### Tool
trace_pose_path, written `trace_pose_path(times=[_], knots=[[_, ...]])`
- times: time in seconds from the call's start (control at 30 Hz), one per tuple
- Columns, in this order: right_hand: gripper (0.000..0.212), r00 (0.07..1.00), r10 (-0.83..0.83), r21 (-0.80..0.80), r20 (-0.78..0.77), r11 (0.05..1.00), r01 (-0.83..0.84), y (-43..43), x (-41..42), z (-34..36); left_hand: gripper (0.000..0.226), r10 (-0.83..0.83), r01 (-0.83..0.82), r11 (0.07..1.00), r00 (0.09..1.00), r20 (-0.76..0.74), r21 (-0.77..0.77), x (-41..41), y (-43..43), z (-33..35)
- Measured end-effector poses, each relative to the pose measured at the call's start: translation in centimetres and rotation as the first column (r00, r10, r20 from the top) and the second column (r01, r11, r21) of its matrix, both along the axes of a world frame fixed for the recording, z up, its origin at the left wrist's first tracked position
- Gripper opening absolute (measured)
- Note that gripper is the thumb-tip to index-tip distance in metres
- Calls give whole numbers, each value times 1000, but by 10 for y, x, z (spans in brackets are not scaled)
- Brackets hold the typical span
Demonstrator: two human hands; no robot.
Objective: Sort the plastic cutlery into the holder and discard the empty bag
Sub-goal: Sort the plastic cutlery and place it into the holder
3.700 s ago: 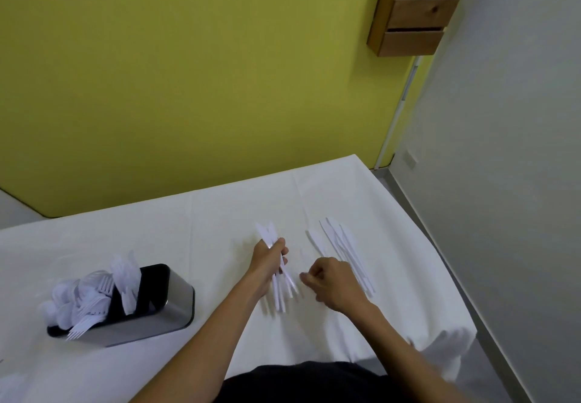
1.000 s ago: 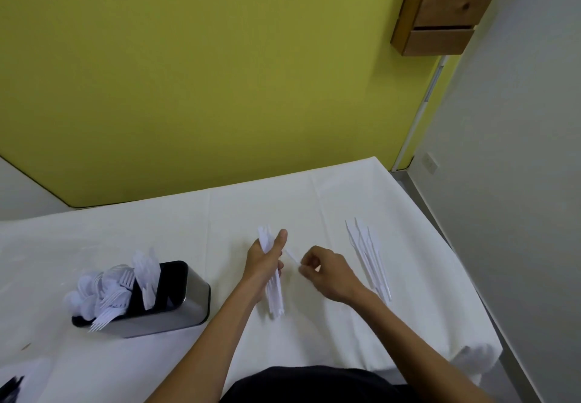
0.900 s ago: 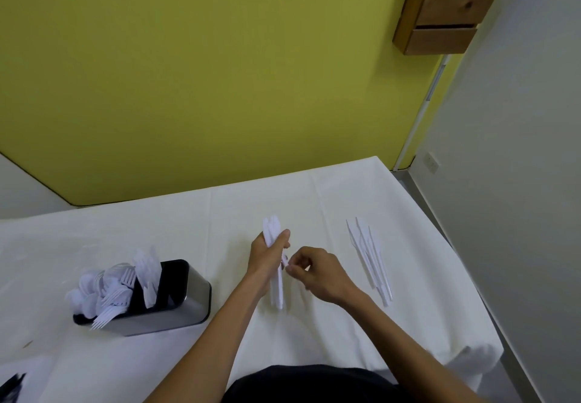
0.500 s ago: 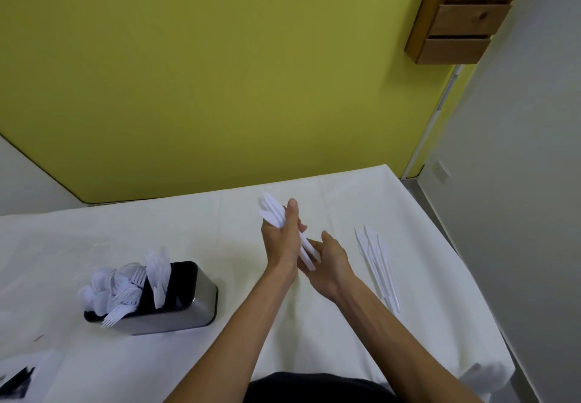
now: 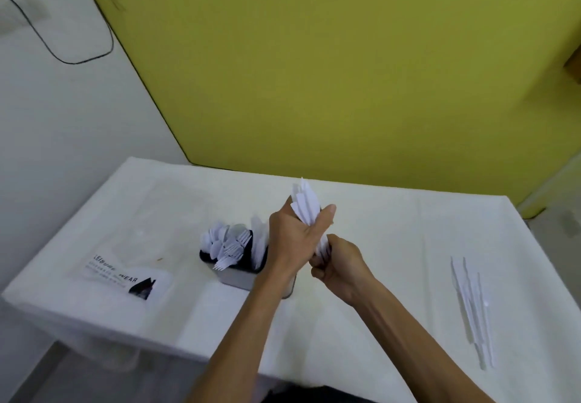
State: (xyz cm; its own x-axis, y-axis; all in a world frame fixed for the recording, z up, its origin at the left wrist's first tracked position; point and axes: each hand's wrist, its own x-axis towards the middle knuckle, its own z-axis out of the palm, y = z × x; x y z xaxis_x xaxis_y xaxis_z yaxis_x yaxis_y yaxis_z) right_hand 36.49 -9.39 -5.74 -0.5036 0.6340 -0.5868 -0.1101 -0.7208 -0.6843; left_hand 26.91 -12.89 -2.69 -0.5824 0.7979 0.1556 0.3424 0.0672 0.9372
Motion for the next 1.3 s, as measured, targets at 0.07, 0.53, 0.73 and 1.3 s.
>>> trace_pose_path(times=[0.07, 0.53, 0.73, 1.3], knots=[[26, 998, 55, 47, 25, 997, -56, -7, -20, 3, 24, 49, -49, 999, 999, -18, -3, -24, -17, 8], [20, 859, -306, 773, 409, 617, -148, -52, -63, -13, 29, 217, -218, 976, 975, -41, -24, -97, -63, -4], [16, 836, -353, 838, 419, 505, -207, -57, -65, -21, 47, 178, -189, 979, 974, -144, -73, -117, -63, -20], [14, 800, -452, 872, 395, 459, -171, -63, -79, -30, 40, 76, -163, 983, 771, -633, -80, -108, -71, -64]])
